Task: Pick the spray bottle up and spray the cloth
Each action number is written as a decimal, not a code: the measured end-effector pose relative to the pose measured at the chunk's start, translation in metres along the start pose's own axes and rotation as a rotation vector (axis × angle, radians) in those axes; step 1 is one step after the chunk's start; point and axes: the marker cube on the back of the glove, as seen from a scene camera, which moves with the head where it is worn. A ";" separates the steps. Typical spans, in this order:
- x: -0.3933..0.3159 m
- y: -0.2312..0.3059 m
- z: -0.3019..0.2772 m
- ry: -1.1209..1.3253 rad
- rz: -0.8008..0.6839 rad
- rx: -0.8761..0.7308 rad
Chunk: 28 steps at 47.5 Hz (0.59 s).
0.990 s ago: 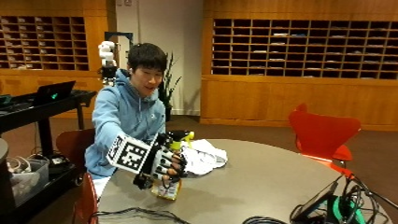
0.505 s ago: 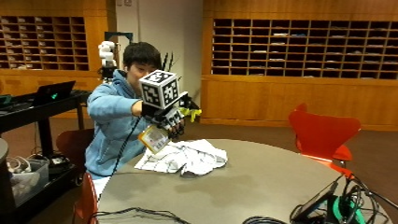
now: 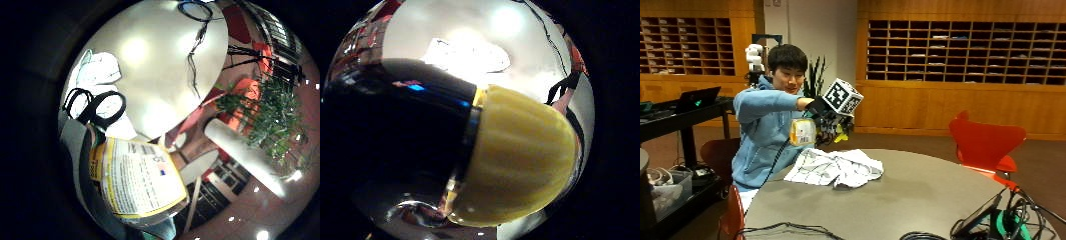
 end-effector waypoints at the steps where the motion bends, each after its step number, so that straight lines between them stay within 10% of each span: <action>1: -0.001 -0.002 0.003 0.008 0.001 -0.002; 28: -0.017 0.005 -0.004 0.036 -0.012 0.044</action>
